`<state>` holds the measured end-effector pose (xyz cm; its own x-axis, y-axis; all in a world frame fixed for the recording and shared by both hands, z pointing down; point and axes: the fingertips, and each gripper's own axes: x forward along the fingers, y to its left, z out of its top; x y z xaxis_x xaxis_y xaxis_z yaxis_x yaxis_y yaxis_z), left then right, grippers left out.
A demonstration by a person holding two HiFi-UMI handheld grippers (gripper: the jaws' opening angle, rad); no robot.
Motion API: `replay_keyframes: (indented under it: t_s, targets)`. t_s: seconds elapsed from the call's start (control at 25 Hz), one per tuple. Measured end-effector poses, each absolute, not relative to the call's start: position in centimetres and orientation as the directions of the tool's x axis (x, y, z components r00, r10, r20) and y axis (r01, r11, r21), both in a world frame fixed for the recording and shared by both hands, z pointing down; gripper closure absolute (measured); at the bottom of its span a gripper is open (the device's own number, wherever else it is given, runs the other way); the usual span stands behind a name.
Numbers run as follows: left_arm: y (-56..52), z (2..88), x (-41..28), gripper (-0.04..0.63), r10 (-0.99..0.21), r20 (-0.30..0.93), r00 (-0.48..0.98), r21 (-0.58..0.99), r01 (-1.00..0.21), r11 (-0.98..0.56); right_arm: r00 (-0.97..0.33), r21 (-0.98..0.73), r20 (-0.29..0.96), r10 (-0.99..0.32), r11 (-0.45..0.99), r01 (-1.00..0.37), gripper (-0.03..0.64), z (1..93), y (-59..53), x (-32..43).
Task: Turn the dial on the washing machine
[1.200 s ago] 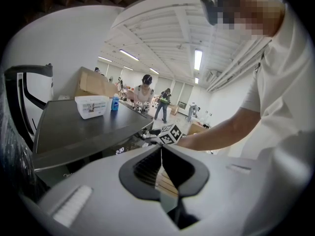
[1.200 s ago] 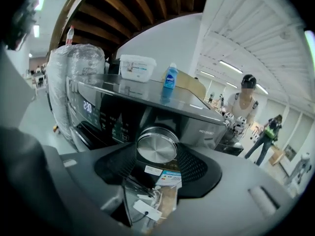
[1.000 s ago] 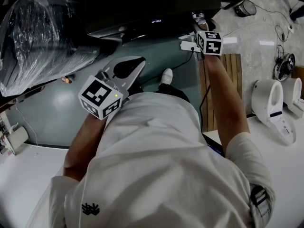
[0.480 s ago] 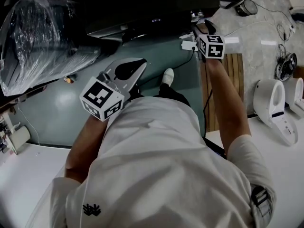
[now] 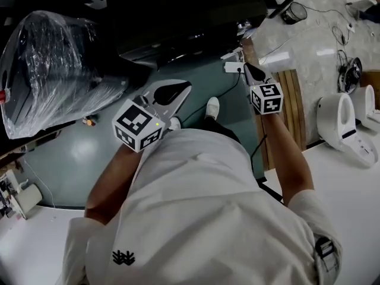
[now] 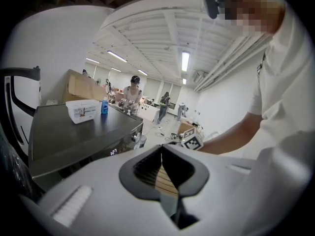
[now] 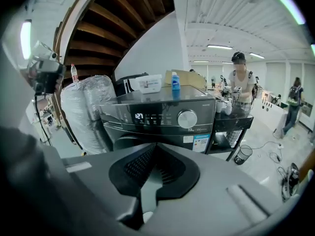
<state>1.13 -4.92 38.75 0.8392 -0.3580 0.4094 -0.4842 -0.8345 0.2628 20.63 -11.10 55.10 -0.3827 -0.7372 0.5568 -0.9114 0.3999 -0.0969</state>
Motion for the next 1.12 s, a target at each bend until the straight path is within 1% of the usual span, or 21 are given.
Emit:
replay_keyframes:
  t_s: [0.2,0.64,0.76,0.92,1.12]
  targets:
    - [-3.6,38.4,-1.6,0.54,-0.323,0.383,0.865,0.269,-0.439,-0.857,-0.401,-0.156,0.542,-0.739,0.381,-0.911,0.615,51.9,-5.2,17.0]
    - [1.4,38.7,-10.6,0.541,-0.257,0.368,0.893,0.297,-0.375,-0.878,-0.416,-0.169,0.453,-0.789,0.382,-0.909,0.615,44.0,3.4,6.6]
    - [2.7,39.0,-12.6,0.541,-0.242,0.363,0.9,0.305,-0.36,-0.882,-0.428,-0.182,0.436,-0.792,0.388,-0.903,0.615,42.9,5.6,3.7]
    - [4.4,40.0,-14.6,0.541,-0.233,0.365,0.901,0.32,-0.357,-0.878,-0.443,-0.197,0.445,-0.779,0.397,-0.896,0.615,42.9,8.6,0.6]
    - [6.2,40.4,-16.8,0.541,-0.232,0.373,0.898,0.297,-0.353,-0.887,-0.439,-0.171,0.434,-0.787,0.406,-0.898,0.615,41.8,9.7,-1.1]
